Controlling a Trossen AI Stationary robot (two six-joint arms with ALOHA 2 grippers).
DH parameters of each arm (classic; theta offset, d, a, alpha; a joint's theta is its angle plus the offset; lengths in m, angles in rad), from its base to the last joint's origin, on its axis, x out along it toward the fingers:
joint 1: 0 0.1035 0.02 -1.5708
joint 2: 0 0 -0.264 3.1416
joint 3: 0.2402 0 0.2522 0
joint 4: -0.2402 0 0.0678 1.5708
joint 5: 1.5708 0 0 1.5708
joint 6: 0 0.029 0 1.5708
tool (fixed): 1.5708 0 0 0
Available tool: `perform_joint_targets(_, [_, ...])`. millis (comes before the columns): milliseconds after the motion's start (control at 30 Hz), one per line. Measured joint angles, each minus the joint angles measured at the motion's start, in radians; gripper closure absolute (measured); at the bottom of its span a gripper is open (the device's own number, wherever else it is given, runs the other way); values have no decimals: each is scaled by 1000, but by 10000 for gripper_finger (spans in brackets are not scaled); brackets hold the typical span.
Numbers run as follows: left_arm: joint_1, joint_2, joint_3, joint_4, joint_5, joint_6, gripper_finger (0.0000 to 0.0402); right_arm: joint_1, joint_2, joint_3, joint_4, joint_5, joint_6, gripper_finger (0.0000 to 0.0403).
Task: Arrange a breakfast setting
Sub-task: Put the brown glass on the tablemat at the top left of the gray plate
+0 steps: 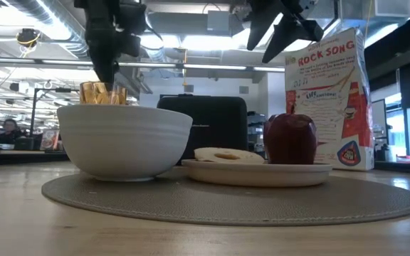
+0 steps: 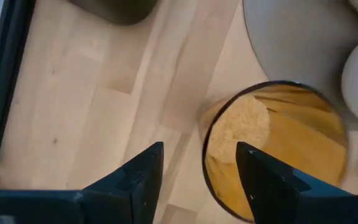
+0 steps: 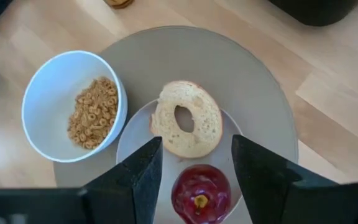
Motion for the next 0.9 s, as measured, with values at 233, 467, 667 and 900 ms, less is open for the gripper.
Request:
perform_joint_targets(233, [27,1,-159,66,11,6,260,1,0,0,-15,5,-2,221])
perform_joint_targets(467, [11,1,-212,74,-24,-58,355,0,0,0,-57,-18,-57,221])
perform_joint_targets(667, [-46,2,-157,77,-21,-145,390,-6,-24,0,-94,-16,-134,221])
perform_joint_targets(900, [-190,43,-40,139,-37,-309,396,-60,-92,0,-161,-8,-198,221])
